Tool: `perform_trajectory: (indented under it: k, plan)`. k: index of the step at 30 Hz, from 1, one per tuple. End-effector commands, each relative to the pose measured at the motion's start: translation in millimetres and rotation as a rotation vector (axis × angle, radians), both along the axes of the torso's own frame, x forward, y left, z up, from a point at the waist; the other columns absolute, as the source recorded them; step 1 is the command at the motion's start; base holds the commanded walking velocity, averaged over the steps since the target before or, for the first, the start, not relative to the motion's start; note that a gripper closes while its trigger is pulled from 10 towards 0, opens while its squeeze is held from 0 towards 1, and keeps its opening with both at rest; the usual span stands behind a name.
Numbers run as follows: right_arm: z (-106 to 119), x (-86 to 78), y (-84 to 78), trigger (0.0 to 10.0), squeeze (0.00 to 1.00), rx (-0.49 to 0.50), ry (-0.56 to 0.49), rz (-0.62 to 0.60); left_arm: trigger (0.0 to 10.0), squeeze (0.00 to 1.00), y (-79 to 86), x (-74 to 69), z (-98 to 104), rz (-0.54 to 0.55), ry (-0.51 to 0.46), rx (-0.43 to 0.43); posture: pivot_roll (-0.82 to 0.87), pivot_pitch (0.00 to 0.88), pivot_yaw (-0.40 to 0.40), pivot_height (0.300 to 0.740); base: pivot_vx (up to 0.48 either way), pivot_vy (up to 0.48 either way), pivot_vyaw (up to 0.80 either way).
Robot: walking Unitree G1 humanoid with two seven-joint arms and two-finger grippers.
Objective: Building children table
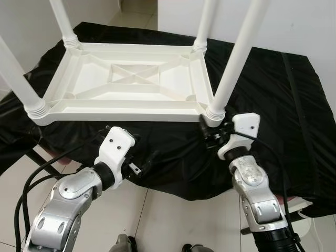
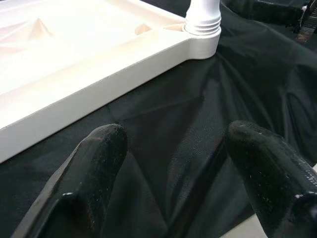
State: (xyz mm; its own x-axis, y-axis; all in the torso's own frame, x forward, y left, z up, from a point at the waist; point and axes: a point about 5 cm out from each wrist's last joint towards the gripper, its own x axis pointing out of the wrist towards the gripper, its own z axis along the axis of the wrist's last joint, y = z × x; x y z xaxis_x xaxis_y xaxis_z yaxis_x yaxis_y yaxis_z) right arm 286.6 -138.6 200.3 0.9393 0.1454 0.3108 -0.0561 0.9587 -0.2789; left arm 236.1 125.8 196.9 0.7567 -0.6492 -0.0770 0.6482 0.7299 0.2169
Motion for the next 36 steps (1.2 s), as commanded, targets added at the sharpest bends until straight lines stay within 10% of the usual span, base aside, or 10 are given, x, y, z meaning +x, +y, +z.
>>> perform_trajectory:
  k: [1,7,8,9,16,23,27,32,36]
  plan:
    - [-4.7,-1.8,-19.0,10.0,1.0,-0.001,0.02,-0.11,10.0,0.0,-0.4,-1.3,-2.6,0.007,-0.002,0.011,0.01,0.136,0.004,0.74,0.0,0.0,0.0]
    - [-9.8,-4.7,-1.0,10.0,1.0,0.015,0.068,0.077,10.0,0.0,-1.2,0.0,-4.9,0.001,0.004,0.014,0.0,0.133,0.016,0.74,0.0,0.0,0.0]
    - [-12.0,-5.9,11.1,10.0,0.24,-0.005,0.089,0.159,10.0,0.0,-0.7,0.9,-5.2,-0.001,0.004,0.019,-0.01,0.134,0.02,0.74,0.0,0.0,0.0]
    - [-19.8,-5.6,30.5,10.0,0.0,0.009,0.176,0.282,10.0,0.0,2.0,2.8,-5.3,0.006,0.003,0.027,0.0,0.134,0.017,0.74,0.0,0.0,0.0]
    - [-29.8,-8.8,77.3,10.0,0.0,0.035,0.294,0.506,10.0,0.0,17.8,5.9,-7.9,0.086,-0.009,0.065,0.02,0.13,0.007,0.74,0.0,0.0,0.0]
    - [-19.4,15.1,102.0,10.0,0.0,0.111,0.322,0.48,10.0,0.0,45.5,14.5,-19.7,0.228,-0.03,0.169,0.03,0.119,-0.021,0.74,0.0,0.0,0.0]
    - [-12.3,13.3,100.0,10.0,0.0,0.12,0.301,0.508,10.0,0.0,72.4,19.9,-30.8,0.243,-0.032,0.362,0.03,0.119,-0.02,0.74,0.0,0.0,0.0]
    - [-14.5,3.5,88.0,10.0,0.0,0.107,0.296,0.524,10.0,0.0,89.8,27.0,-22.5,0.259,-0.041,0.375,0.0,0.126,-0.008,0.74,0.0,0.0,0.0]
    - [-18.6,-18.3,47.4,10.0,0.0,0.087,0.304,0.519,10.0,0.0,98.4,66.9,8.7,0.199,-0.119,0.397,-0.03,0.146,0.003,0.74,0.0,0.0,0.0]
